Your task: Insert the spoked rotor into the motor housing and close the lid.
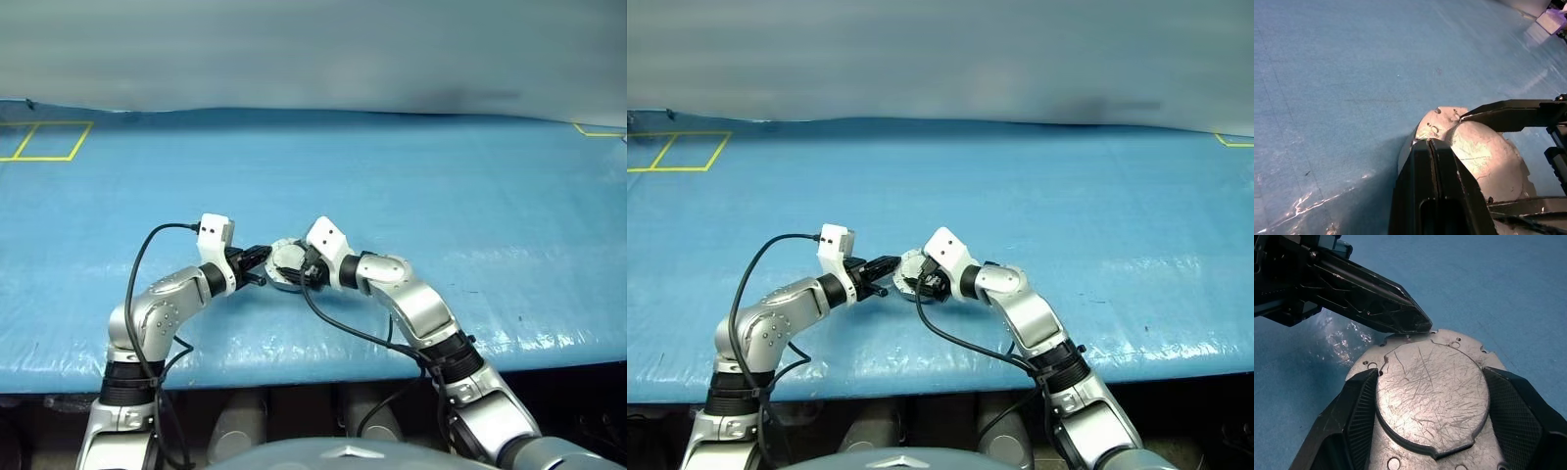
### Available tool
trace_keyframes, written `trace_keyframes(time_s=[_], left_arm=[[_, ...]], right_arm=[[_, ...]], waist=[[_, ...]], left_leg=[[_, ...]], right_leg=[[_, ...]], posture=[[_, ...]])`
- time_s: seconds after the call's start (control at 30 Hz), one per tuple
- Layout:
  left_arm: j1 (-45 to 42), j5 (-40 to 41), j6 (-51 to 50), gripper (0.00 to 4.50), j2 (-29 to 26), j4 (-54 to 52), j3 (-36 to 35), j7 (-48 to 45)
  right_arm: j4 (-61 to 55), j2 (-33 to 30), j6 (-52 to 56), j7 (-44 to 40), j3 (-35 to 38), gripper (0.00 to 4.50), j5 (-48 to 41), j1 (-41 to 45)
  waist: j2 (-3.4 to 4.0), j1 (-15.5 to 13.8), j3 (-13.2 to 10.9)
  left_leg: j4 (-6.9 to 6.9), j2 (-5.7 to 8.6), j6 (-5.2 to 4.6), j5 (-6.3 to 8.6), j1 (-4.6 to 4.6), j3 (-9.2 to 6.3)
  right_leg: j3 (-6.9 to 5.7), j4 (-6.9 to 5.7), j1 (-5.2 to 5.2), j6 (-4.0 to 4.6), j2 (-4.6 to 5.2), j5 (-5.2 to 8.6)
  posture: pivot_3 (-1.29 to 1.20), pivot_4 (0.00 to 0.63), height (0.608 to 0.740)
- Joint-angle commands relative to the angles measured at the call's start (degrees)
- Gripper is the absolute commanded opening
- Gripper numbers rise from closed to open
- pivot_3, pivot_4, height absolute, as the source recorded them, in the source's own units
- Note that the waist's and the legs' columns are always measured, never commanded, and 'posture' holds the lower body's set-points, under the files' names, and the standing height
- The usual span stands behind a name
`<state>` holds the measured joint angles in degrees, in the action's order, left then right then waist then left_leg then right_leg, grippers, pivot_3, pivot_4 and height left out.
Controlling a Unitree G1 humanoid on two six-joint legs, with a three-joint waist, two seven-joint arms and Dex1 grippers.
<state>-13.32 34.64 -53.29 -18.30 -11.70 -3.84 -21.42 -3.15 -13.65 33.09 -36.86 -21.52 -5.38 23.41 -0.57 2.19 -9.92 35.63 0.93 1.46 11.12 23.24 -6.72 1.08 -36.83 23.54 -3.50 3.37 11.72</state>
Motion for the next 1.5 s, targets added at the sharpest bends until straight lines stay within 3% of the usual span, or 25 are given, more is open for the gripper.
trace_keyframes(time_s=[0.03,0.53,0.67,0.7,1.0,1.13,1.27,1.5], left_arm=[[-0.32,-0.66,-1.05,0.00,-0.66,0.12,1.20,-0.62],[-0.26,-0.83,-1.50,0.00,-2.44,-1.10,5.27,-6.16],[-0.24,-1.24,-1.31,0.00,-2.45,-0.71,5.75,-6.41],[-0.28,-1.34,-1.23,0.00,-2.42,-0.61,5.85,-6.44],[-0.22,-2.33,-0.46,0.00,-2.29,-0.14,6.31,-6.84],[-0.22,-3.05,0.19,0.00,-2.05,0.07,6.68,-7.20],[-0.41,-3.62,0.56,0.00,-2.14,0.26,7.16,-7.81],[-0.24,-4.21,0.92,0.00,-2.25,-0.04,7.94,-8.31]], right_arm=[[0.49,-0.19,1.75,0.47,0.07,3.03,0.12,-1.12],[-2.23,-0.53,4.73,0.22,0.58,3.03,-1.58,-3.07],[-4.75,-1.35,6.87,0.16,1.37,4.39,-2.55,-5.01],[-5.49,-1.58,7.12,0.63,1.74,4.47,-2.55,-5.60],[-19.32,-4.08,14.94,3.34,11.54,4.47,-9.53,-15.09],[-24.88,-2.95,19.22,3.18,17.47,4.47,-17.01,-20.17],[-26.47,0.49,24.36,5.14,21.95,4.47,-23.81,-23.11],[-21.70,15.24,32.41,15.36,32.53,4.47,-36.28,-23.12]], waist=[[0.00,-0.02,0.00],[-0.02,-0.24,0.02],[-0.03,-0.60,0.05],[-0.03,-0.68,0.05],[-0.04,-1.15,0.08],[-0.03,-1.16,0.07],[-0.03,-1.10,0.07],[-0.02,-1.13,0.07]], left_leg=[[0.00,0.00,0.00,0.00,-0.01,0.01],[-0.07,0.05,0.01,0.00,-0.01,0.01],[-0.12,0.07,0.01,0.00,-0.01,0.00],[-0.12,0.07,0.01,0.00,-0.01,0.00],[-0.12,0.09,0.01,0.01,0.02,0.00],[-0.08,0.09,0.01,0.01,0.23,-0.01],[-0.07,0.08,0.01,0.01,0.22,-0.02],[-0.08,0.08,0.00,0.01,0.28,-0.03]], right_leg=[[0.00,0.00,-0.01,0.00,0.00,0.00],[0.01,0.08,-0.02,0.01,0.07,0.02],[0.01,0.11,-0.02,0.00,0.10,0.02],[0.01,0.12,-0.02,0.00,0.10,0.03],[0.00,0.19,-0.03,-0.02,0.13,0.04],[-0.01,0.17,0.17,-0.01,0.13,0.04],[-0.01,0.16,0.15,-0.02,0.12,0.04],[-0.02,0.22,0.20,-0.02,0.13,0.04]], posture=[[0.00,0.150,0.740],[0.00,0.150,0.740],[0.00,0.150,0.740],[0.00,0.150,0.740],[0.00,0.150,0.740],[0.00,0.150,0.740],[0.00,0.150,0.740],[0.00,0.150,0.740]])
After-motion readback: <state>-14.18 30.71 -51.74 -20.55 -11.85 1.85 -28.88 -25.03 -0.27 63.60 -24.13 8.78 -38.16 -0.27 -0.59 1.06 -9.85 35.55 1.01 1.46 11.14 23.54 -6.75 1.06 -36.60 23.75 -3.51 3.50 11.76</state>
